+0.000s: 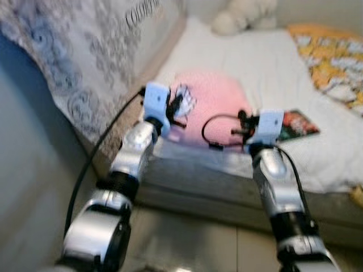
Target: Clean up the room
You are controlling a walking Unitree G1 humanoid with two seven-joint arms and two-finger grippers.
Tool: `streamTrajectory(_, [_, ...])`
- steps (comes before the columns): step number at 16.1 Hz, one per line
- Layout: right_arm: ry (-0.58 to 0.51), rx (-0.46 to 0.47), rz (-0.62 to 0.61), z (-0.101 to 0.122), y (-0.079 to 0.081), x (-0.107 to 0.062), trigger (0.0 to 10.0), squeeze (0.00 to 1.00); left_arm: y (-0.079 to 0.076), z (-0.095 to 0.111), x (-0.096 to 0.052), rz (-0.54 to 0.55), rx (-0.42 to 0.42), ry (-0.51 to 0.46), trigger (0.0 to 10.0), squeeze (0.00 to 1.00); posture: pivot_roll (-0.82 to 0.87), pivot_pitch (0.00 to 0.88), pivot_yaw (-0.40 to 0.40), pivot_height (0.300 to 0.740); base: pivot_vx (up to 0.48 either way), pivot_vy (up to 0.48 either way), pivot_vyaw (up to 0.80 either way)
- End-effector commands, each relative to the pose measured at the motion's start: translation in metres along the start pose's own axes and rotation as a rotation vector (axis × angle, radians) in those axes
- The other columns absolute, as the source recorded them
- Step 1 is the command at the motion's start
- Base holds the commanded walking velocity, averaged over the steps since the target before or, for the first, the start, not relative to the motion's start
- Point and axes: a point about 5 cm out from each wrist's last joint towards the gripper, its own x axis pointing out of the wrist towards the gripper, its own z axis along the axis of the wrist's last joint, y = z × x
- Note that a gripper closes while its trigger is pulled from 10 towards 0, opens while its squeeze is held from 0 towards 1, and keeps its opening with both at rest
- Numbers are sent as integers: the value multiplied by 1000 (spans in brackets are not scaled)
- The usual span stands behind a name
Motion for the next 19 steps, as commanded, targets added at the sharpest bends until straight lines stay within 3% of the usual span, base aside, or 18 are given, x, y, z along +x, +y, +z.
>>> streamTrajectory(1, [-8, -7, -61, 0, -16, -3, 10000, 0, 18, 12, -1, 61, 27, -52, 10000, 0, 44, 0, 10, 740, 428, 0, 0])
streamTrajectory(19, [34, -29, -56, -10, -19, -8, 10000, 0, 20, 12, 7, 85, 52, -26, 10000, 0, 38, 0, 5, 740, 439, 0, 0])
